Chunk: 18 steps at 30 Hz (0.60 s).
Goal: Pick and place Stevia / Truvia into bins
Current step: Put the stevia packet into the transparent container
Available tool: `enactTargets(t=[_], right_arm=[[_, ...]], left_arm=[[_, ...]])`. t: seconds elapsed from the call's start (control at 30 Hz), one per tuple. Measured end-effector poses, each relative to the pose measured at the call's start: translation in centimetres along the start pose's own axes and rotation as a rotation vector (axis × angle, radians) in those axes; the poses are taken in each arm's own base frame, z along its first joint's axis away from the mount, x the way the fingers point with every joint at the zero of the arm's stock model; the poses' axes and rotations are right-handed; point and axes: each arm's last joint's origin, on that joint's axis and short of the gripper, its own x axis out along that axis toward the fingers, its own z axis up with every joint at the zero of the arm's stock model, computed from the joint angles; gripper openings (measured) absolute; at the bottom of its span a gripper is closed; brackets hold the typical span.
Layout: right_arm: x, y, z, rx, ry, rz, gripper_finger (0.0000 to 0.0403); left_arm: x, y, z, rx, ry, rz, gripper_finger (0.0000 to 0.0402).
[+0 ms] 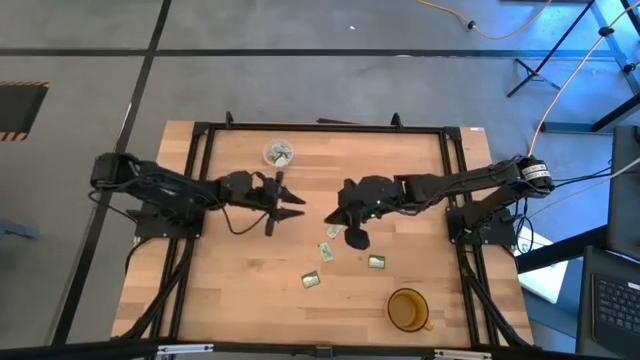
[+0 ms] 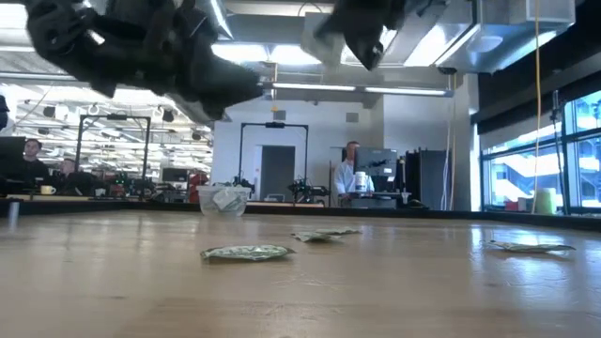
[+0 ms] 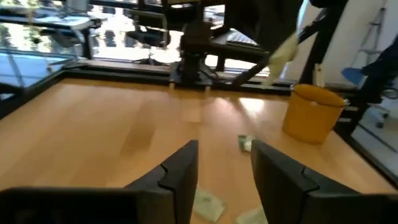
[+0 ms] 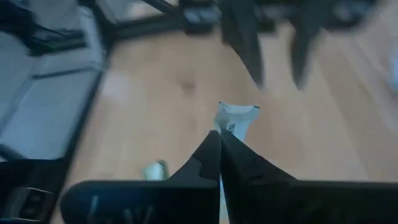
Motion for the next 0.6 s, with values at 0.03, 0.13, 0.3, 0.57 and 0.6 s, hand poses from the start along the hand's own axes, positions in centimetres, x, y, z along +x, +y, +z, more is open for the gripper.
enactTargets(t=[0.03,0.13,0.3,0.57,0.6], right_arm=[[0.0,0.1,0.2,-0.013,-0.019,0.026,0.0002],[0.0,0.4,0.6,-0.034,-0.051,0.084,0.0002],[-0.1,0.5,0.8,-0.039,-0.062,0.133,0.0002],[-0.1,0.6,0.9,-0.042,-0.071,0.160,0.0002],[-0.1,0.6,0.9,-0.042,-0.071,0.160,0.0002]], left_arm=[[0.5,-0.2,0.2,0.001,0.001,-0.022,0.0146],[2.0,-0.6,0.8,0.027,0.003,-0.101,0.0155],[3.8,-1.5,2.2,0.066,-0.025,-0.209,0.0155],[5.4,-2.3,3.7,0.078,-0.060,-0.252,0.0152],[5.4,-2.4,3.7,0.078,-0.060,-0.258,0.0152]])
